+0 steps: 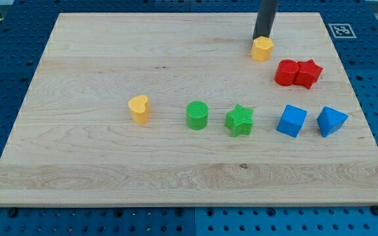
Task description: Move the yellow hexagon to the top left of the red circle
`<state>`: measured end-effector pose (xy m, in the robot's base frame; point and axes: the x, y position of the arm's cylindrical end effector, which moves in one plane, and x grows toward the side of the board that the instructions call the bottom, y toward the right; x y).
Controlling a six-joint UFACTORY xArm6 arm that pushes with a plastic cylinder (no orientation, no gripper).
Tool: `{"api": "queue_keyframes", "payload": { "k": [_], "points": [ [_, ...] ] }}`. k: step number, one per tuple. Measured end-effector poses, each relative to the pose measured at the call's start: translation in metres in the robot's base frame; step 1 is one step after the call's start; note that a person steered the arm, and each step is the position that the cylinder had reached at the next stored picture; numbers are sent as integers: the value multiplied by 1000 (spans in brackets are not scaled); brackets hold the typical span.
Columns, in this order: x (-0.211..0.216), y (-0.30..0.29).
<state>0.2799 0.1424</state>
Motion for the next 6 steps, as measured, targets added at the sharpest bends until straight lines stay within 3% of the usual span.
{"api": "queue_keyframes", "payload": {
  "k": [5, 6],
  "points": [
    [43, -2],
    [43, -25]
  ]
}}
